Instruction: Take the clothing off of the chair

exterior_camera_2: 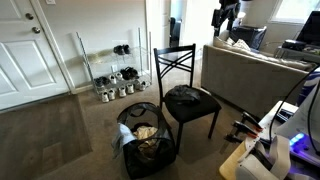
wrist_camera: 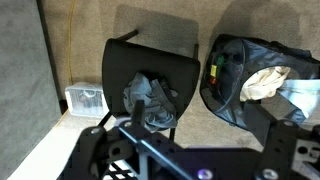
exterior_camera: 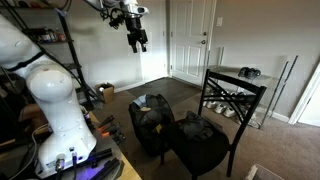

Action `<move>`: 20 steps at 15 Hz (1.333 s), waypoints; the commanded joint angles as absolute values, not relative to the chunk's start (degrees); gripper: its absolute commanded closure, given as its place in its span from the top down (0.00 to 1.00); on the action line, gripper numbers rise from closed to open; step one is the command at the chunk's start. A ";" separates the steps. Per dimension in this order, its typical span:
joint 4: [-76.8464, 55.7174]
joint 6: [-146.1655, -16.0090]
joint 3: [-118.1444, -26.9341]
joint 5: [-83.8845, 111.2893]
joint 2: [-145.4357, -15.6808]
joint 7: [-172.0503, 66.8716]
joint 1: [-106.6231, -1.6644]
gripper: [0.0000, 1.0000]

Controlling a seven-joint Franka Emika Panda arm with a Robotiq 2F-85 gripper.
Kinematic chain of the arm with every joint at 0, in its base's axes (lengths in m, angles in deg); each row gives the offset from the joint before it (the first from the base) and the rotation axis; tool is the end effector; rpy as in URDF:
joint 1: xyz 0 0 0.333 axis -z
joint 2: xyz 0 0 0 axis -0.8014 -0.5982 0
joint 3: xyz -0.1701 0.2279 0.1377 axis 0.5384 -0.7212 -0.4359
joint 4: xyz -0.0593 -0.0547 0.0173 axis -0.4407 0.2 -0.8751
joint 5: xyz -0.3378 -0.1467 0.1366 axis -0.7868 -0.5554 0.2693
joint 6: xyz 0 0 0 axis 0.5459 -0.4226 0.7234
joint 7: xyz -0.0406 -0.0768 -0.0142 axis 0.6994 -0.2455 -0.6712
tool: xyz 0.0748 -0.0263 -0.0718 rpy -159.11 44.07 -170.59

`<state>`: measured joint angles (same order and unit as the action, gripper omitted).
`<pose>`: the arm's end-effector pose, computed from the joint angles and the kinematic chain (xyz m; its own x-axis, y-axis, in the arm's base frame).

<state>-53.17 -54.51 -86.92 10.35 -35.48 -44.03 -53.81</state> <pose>0.3977 0.0758 0.5136 0.9980 -0.0208 0.0592 -0.0313 -0.9828 0.1819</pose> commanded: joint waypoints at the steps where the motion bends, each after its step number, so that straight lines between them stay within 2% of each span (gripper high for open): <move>1: -53.02 -54.31 -86.20 9.98 -35.60 -43.70 -54.69 1.00; 9: -50.95 -57.07 -86.49 9.70 -44.77 -37.14 -53.25 1.00; 20: -37.07 -61.96 -78.61 15.63 -72.21 -34.83 -53.12 1.00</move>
